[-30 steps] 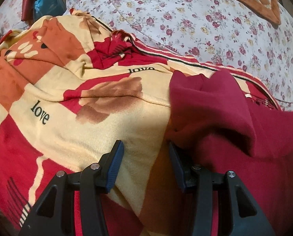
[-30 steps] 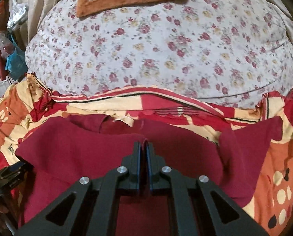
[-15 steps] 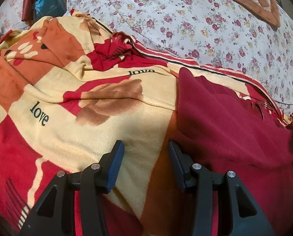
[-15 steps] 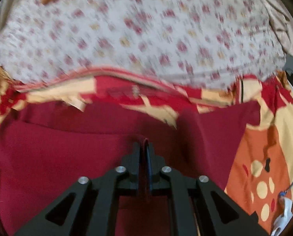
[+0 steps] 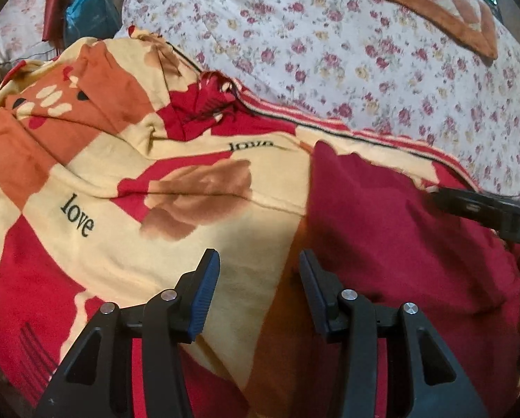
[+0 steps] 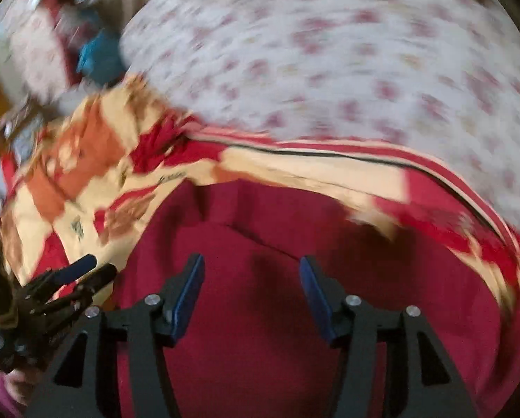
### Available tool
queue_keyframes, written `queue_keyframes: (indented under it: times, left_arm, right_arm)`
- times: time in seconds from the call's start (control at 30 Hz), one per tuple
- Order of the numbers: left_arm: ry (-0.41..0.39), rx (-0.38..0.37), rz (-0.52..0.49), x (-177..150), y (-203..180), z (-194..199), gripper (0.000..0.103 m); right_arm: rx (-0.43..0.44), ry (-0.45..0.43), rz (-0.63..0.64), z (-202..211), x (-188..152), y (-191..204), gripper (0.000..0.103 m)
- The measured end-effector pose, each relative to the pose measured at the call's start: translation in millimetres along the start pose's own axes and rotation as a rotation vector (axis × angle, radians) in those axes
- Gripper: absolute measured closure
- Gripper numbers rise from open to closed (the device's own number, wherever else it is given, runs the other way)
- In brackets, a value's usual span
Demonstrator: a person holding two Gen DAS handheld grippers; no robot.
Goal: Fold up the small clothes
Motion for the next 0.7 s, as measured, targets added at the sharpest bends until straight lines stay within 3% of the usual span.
queue_keyframes:
  times: [0.13,0.2,0.23,0.4,0.53,0.6,0.67,0.7]
  left_arm:
    - [0.009,0.013,-0.015,-3,6,-10,0.076]
    - [0.004,0.025,-0.037,-3,4,-12,0.076]
    - [0.001,0.034,-0.049,-3,2,-13,0.076]
    - [0.0,0.042,-0.053,-1,1,-16,0.076]
    - [0.002,0.041,-0.051,0,2,-17,0.076]
    - [0.002,0.042,-0.049,0,2,-17,0.076]
    - [0.001,0.043,-0.051,-1,3,-17,0.076]
    - [0.002,0.042,-0.051,-1,4,-17,0.076]
  right_arm:
    - [0.0,0.07,0.142,-50,9,27,0.043]
    - [-0.017,0.119,0.176,-64,6,30,0.076]
    - [-0.012,0.139,0.188,-67,5,32,0.099]
    - [-0.073,0.053,0.165,-49,18,19,0.099]
    - [-0.117,0.111,0.118,-66,14,4,0.096]
    - [-0.116,0.088,0.104,-61,20,7,0.081]
    - [-0.069,0.04,0.064,-50,29,14,0.053]
    - [-0.026,0.022,0.049,-45,34,21,0.05]
Point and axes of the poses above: each gripper's, at about its wrist camera, not at the fingertips, and z roughly against the way its jaws point, y to its left, x to its top, the point moved 6 cm from there along -z, roughly the way its jaws point, and after that the axes turned 1 degree about -x, right-handed, at the moved point
